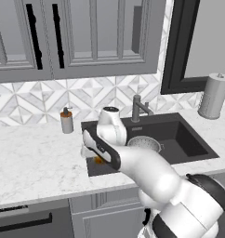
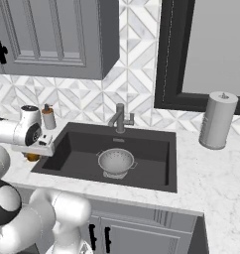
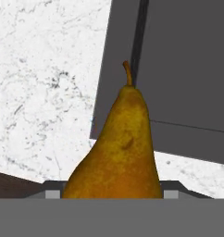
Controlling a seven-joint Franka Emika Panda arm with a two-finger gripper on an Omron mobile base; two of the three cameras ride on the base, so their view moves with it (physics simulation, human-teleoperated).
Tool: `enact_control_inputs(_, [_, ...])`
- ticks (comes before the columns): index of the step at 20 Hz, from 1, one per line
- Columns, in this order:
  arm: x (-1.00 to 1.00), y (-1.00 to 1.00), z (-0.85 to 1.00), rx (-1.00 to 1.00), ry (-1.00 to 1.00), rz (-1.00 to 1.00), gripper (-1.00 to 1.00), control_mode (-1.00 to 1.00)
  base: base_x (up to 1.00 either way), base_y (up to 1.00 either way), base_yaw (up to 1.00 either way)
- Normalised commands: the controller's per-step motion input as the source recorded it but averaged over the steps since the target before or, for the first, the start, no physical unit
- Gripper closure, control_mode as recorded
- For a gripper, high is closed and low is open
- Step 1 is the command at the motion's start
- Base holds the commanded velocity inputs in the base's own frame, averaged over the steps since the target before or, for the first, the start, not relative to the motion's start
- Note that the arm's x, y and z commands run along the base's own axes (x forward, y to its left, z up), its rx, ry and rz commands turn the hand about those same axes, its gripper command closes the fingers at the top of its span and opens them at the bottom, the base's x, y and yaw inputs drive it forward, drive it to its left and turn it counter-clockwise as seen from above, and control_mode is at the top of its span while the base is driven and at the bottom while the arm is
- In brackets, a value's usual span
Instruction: Put the colander in the sink, put the pear in the colander, and turn on the sink faucet and pour water over the colander.
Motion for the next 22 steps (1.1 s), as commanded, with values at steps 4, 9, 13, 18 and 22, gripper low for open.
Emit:
enact_control_inputs(4, [0.0,-1.0,0.15,0.0,0.0,0.0,1.0,-1.0,0.0,0.0,0.0])
enact_control_inputs(9, [0.02,-0.85,0.0,0.0,0.0,0.0,1.0,-1.0,0.0,0.0,0.0])
enact_control_inputs(13, [0.12,-0.73,0.0,0.0,0.0,0.0,1.0,-1.0,0.0,0.0,0.0])
enact_control_inputs(18, [0.1,-0.66,-0.05,0.01,0.0,0.01,1.0,-1.0,0.0,0.0,0.0])
enact_control_inputs(22, [0.18,-0.53,-0.04,0.0,0.0,0.01,1.0,-1.0,0.0,0.0,0.0])
